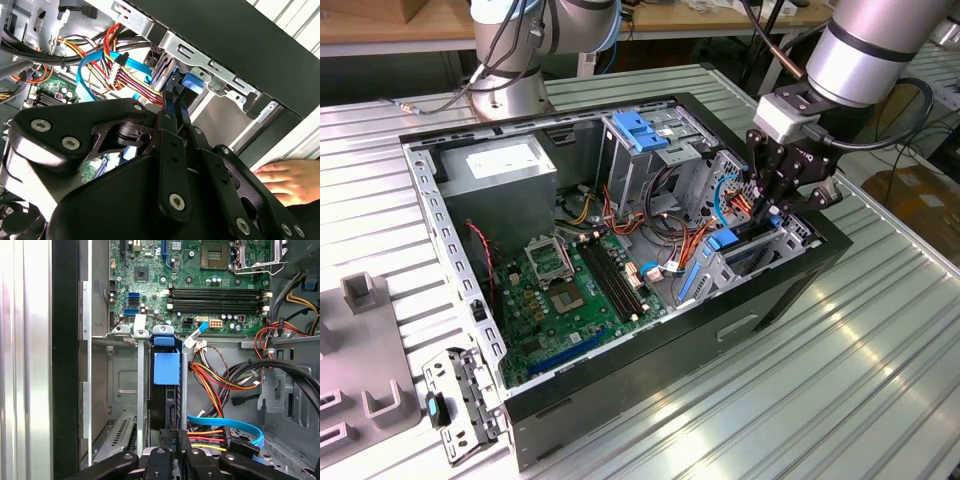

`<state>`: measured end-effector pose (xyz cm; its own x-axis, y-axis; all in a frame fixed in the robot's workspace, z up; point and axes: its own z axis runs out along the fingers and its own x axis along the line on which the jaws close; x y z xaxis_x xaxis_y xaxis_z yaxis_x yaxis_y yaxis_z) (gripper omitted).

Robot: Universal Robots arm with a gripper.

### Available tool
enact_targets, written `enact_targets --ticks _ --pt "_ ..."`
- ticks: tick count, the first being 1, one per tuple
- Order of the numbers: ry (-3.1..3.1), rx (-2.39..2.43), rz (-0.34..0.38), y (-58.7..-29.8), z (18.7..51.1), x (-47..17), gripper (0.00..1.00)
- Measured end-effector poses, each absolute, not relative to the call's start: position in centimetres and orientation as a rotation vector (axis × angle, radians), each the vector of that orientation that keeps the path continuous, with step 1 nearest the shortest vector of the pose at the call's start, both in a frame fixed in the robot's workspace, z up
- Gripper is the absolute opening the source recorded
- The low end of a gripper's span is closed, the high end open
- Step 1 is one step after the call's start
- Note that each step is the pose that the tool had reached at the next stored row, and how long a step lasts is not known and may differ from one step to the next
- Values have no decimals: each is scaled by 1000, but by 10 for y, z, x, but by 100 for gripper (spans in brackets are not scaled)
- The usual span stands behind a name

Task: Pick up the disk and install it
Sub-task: 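Insert the first disk wire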

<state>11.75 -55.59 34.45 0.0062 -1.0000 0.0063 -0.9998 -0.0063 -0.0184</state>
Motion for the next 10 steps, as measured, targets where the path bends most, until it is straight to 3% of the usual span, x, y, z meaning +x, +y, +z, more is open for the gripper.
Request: enact_targets --ticks 10 --pt "2238 -2191 -25 -556 346 117 17"
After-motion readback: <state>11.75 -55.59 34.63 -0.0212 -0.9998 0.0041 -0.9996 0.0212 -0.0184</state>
